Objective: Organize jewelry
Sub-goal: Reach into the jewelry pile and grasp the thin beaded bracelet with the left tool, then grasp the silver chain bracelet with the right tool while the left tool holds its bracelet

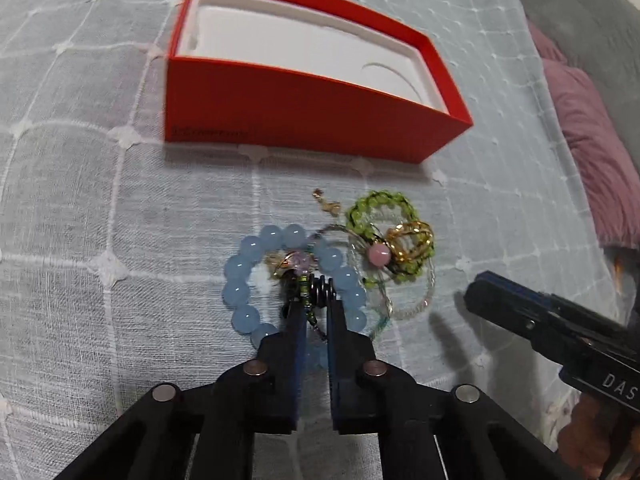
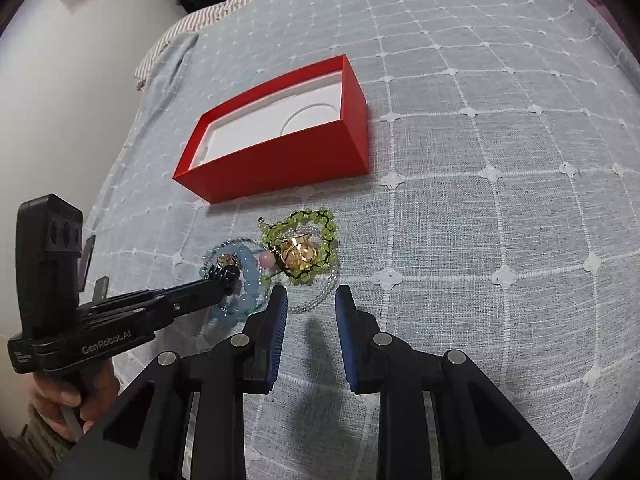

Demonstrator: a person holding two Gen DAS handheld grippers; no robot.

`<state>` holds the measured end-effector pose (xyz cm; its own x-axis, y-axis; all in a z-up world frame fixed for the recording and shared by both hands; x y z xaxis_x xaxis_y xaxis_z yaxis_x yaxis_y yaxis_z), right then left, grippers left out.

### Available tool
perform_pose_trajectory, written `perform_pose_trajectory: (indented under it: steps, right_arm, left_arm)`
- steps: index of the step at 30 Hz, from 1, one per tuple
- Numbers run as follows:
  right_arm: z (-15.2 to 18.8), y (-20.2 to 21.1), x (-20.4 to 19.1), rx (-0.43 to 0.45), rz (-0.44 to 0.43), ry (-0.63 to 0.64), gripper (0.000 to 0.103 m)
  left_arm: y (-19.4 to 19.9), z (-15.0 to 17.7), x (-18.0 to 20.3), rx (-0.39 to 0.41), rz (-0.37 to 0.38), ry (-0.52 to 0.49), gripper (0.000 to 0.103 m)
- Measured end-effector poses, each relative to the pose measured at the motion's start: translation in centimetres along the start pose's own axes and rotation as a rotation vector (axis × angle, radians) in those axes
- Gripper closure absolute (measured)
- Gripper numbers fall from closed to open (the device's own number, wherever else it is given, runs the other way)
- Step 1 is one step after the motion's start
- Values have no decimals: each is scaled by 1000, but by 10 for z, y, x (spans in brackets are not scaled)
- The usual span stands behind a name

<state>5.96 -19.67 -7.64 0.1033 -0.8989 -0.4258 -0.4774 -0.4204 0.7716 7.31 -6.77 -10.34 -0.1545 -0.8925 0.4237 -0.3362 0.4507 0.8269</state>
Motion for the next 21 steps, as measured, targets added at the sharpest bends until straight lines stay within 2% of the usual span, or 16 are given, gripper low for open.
perform_pose_trajectory:
  steps: [3, 9, 16, 21]
  right_arm:
    - [1, -3, 3, -10, 1, -16, 76]
    - [7, -8, 7, -29, 5, -32, 77]
    - [16, -18, 3, -70, -12, -30, 76]
    - [16, -26, 5, -69, -16, -76, 76]
  left_arm:
    - [9, -5, 0, 36, 18, -10, 103]
    - [41, -12, 14, 148, 34, -103, 103]
    - [70, -26, 8, 219, 113, -83, 103]
    - [73, -29, 2, 246, 106, -76, 103]
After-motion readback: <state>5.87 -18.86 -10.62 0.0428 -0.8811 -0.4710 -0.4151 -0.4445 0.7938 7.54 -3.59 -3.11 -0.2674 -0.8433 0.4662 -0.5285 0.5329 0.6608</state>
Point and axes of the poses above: each gripper's, at about its wrist camera, not at the fingertips, and y roughly against the way its jaws point, x to its right, z to its underside, the point moved 8 cm from there along -y, roughly the way its jaws point, and after that the axes turned 4 degrees about x, right-handed, at the moved point
